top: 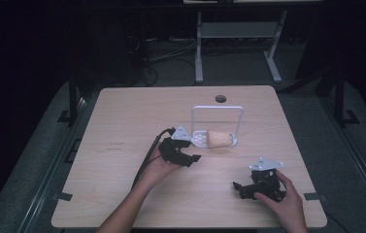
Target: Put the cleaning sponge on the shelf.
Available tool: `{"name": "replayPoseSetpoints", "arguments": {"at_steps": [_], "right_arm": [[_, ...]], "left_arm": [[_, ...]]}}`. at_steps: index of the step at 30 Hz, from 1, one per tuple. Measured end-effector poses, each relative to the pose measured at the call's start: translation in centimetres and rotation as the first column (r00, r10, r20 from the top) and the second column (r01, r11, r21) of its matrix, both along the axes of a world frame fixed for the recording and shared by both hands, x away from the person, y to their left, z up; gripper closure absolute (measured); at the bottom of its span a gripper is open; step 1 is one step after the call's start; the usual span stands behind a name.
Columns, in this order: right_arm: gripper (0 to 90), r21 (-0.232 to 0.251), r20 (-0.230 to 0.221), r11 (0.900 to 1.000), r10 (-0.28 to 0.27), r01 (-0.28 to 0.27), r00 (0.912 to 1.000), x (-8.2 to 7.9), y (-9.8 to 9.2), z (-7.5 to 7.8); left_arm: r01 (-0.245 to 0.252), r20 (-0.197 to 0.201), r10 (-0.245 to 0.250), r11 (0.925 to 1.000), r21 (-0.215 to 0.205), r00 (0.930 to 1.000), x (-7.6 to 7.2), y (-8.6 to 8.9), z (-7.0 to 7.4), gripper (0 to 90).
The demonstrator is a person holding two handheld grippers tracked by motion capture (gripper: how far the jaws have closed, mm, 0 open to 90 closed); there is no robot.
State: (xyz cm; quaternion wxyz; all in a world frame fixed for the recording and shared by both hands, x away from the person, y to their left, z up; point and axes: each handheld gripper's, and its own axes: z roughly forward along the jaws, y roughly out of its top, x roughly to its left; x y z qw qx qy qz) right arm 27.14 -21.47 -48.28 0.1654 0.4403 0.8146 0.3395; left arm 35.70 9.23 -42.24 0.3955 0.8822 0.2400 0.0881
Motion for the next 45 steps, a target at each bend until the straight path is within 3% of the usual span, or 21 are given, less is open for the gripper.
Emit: {"name": "replayPoseSetpoints", "arguments": {"at_steps": [5,14,24,29,38,43,45], "right_arm": [[0.0,0.001,-0.002,1.0,-0.001,0.001,1.0,0.0,0.0,0.0],[0.0,0.0,0.0,1.0,0.0,0.0,1.0,0.0,0.0,0.0],[0.0,0.0,0.0,1.0,0.001,-0.001,1.0,0.0,0.0,0.0],[0.0,0.0,0.0,1.0,0.0,0.0,1.0,0.0,0.0,0.0],[0.0,0.001,-0.001,1.0,-0.001,0.001,1.0,0.0,0.0,0.0],[0.0,0.0,0.0,1.0,0.0,0.0,1.0,0.0,0.0,0.0],[0.0,0.001,-0.001,1.0,-0.001,0.001,1.0,0.0,0.0,0.0]], "left_arm": [[-0.017,0.012,0.017,0.9998,-0.005,0.9998,-1.0,1.6,-0.1,22.1],[-0.05,0.047,0.05,0.9988,-0.002,0.9977,-2.8,4.6,-0.6,16.7],[-0.125,0.061,0.125,0.9922,-0.003,0.9903,-5.0,9.2,-1.3,13.1],[-0.176,0.041,0.177,0.9842,-0.015,0.9834,-6.4,11.6,-2.5,13.1],[-0.213,0.019,0.212,0.976,0.048,0.9771,-8.0,14.5,-4.0,13.0],[-0.21,0.008,0.21,0.9735,0.091,0.9777,-8.2,14.6,-4.7,13.0],[-0.206,0.002,0.207,0.9749,0.085,0.9784,-8.2,14.5,-4.9,12.9]]}}
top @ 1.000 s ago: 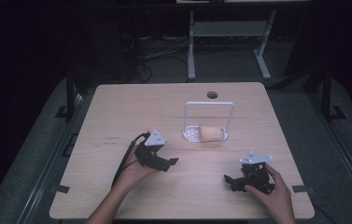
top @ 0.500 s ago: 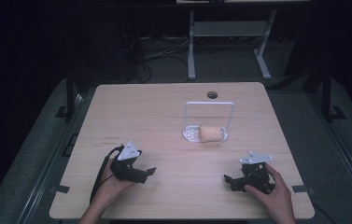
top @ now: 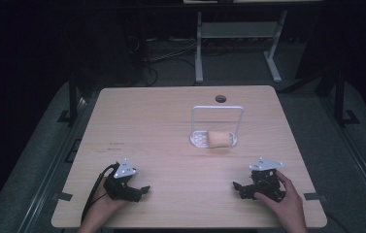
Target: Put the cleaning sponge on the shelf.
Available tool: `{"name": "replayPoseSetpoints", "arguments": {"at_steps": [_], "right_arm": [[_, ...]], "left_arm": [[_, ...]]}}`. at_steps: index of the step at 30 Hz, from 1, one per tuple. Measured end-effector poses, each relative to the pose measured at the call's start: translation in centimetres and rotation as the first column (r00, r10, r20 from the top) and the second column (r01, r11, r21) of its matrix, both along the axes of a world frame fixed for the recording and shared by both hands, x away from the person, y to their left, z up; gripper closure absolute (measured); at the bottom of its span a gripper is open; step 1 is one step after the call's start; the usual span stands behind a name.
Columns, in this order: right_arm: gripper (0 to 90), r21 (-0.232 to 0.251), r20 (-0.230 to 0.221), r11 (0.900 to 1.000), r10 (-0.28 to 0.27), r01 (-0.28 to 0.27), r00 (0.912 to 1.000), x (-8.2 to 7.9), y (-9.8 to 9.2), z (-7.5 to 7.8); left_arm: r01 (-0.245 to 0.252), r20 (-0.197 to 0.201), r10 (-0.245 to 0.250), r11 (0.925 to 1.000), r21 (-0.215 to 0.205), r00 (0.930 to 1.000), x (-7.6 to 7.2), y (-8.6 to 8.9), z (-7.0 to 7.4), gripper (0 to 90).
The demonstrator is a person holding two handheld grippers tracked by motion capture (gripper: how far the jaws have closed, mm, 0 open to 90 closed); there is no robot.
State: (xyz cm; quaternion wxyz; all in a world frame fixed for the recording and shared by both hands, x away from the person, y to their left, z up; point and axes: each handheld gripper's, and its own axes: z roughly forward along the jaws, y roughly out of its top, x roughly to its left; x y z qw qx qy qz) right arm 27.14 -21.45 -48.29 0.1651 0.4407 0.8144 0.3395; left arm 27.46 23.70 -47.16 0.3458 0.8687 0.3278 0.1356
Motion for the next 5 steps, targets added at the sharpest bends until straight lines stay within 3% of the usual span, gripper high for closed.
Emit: {"name": "replayPoseSetpoints", "arguments": {"at_steps": [5], "right_arm": [[0.0,-0.002,-0.001,1.0,0.001,-0.001,1.0,0.0,-0.01,0.02]], "left_arm": [[0.008,0.006,-0.007,0.9999,-0.012,1.0,-0.07,0.18,-0.12,12.8]]}}
